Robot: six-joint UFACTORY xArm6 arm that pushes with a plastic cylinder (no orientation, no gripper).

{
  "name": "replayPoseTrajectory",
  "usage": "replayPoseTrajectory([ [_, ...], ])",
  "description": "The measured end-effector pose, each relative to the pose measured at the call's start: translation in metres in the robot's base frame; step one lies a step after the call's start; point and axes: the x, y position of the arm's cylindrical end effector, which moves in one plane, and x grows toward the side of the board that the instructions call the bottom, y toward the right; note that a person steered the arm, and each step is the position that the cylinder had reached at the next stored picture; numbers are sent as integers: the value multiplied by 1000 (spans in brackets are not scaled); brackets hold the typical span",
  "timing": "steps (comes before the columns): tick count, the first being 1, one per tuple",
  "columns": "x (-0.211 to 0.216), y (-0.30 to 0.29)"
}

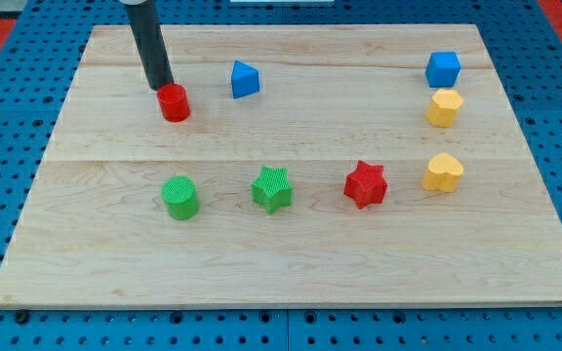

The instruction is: Place the blue triangle above the blue cube

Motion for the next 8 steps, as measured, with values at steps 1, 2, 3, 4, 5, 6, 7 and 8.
replayPoseTrajectory([
  [1, -5, 15],
  [2, -9, 94],
  [3, -10, 131],
  [4, -10, 134],
  [5, -10, 156],
  [6, -10, 190],
  [7, -10, 240],
  [8, -10, 240],
])
